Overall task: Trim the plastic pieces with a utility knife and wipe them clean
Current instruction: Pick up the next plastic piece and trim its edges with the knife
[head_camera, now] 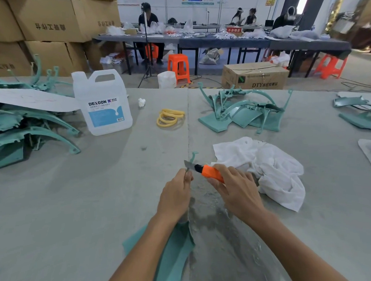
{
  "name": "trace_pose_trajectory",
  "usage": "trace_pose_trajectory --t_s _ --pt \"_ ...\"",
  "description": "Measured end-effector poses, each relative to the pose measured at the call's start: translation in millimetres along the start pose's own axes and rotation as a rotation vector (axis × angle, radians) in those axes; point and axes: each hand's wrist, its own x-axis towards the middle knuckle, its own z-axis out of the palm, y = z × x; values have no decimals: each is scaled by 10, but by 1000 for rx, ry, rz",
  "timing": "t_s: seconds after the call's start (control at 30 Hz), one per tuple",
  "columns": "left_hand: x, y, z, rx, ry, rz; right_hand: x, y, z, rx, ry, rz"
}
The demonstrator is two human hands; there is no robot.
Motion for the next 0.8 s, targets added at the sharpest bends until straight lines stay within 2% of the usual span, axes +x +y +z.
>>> trace_pose_trajectory --t_s 0.17,0.27,0.33,0.43,0.5,0.8 --pt "6 5 2 -3 1 -11 -2 -1 22 -18 71 -33" --pt "24 22 -1 8 -1 -8 41 3 -75 278 240 68" --pt "12 18 5 10 13 -3 83 62 -155 329 314 104" --pt "12 7 1 -14 8 -26 10 80 -178 124 161 12" --pt "18 5 2 -29 3 -40 -61 52 -128 89 67 -12" --pt "20 13 1 -8 14 -20 -30 45 -58 29 -28 28"
